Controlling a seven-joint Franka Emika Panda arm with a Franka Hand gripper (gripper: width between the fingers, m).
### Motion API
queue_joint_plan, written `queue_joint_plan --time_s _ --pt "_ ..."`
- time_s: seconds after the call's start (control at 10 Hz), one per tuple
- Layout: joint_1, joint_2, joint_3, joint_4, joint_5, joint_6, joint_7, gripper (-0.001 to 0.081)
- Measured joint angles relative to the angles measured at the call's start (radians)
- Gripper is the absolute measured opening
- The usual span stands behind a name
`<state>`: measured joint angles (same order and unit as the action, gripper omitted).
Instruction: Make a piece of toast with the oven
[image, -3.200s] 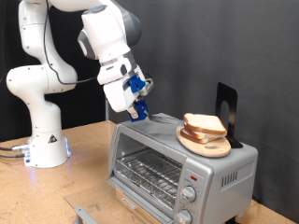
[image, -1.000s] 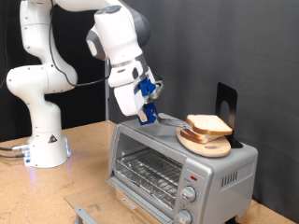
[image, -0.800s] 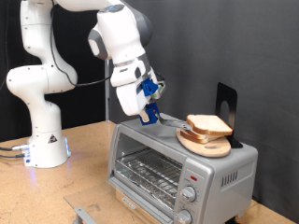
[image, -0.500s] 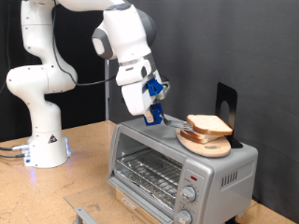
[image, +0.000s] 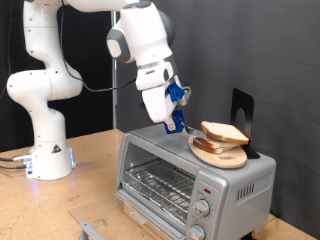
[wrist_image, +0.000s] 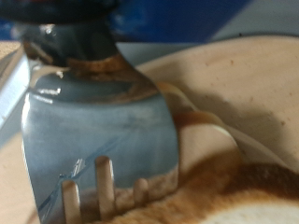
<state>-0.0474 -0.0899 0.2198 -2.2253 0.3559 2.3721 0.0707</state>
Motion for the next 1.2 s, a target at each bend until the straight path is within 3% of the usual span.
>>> queue_joint_plan --time_s 0.6,1.2 --pt "0.004 0.021 0.017 0.024 0.008 -0.09 -0.028 0.0434" --pt "0.004 0.009 0.019 0.013 0.054 -0.075 -0.039 0.0434"
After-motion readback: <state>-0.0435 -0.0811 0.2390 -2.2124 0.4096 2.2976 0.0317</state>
